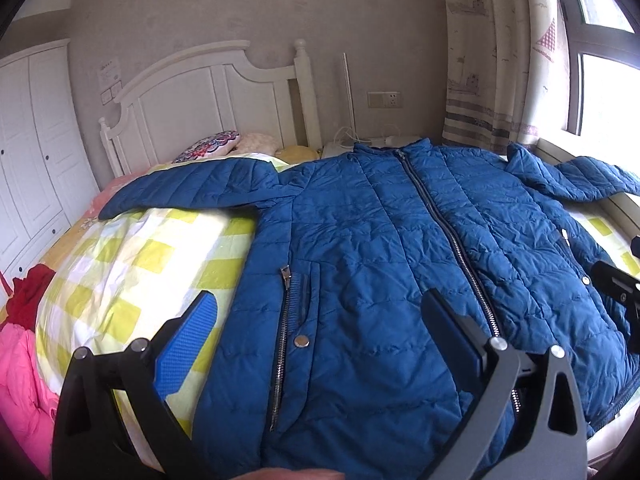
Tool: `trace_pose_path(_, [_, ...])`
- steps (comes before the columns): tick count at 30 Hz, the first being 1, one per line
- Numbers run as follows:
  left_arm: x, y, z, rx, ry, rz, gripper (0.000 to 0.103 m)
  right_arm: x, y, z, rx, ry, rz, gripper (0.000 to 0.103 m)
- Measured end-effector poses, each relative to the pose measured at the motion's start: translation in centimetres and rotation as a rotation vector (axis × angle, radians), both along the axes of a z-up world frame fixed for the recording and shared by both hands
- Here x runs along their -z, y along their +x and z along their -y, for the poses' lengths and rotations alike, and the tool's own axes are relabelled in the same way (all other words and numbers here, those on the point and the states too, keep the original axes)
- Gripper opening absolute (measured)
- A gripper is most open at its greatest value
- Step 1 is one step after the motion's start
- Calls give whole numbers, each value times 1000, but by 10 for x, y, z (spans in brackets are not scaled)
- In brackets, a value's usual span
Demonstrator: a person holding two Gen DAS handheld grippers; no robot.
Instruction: Fold large clothes
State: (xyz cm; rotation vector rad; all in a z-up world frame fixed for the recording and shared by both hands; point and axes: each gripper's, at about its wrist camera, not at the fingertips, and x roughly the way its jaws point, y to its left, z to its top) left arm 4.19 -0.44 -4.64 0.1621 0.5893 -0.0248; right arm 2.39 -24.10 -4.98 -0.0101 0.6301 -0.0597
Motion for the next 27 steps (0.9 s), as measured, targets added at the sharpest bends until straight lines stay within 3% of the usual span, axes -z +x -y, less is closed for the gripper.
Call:
trace_pose_path(3, [1, 28, 3, 34, -14, -44, 101, 3, 15, 25, 47, 11, -23, 99])
trace_pose_path(6, [10, 79, 14, 65, 25, -131, 101, 8, 47, 76, 126, 102, -104, 99])
trace_pose_path(9, [23, 134, 23, 30, 88, -161, 101, 16, 76, 141, 271, 219, -150, 99])
trace_pose_path(12, [43, 180, 29, -21, 134, -189, 101, 25, 109, 201, 413, 245, -162, 99])
trace_pose_path(16, [75, 209, 16, -32, 38, -316, 101, 33, 144, 260, 544, 268, -129, 99])
trace_pose_path(21, [84, 213, -4, -9, -103, -347, 101, 39, 193, 313, 662, 250, -117, 99])
trace_pose_path(23, [86, 214, -3, -12, -89, -345, 101, 43, 199, 325, 724, 254, -107, 88])
trace_pose_path(24, [87, 214, 0, -15, -74, -345, 101, 44, 204, 330, 748, 254, -92, 61])
trace_pose_path(25, [88, 214, 2, -17, -64, -346, 101, 40, 205, 329, 775, 240, -71, 47])
trace_pose_path(27, [88, 213, 3, -23, -63, -350, 101, 23, 206, 314, 773, 205, 20, 34])
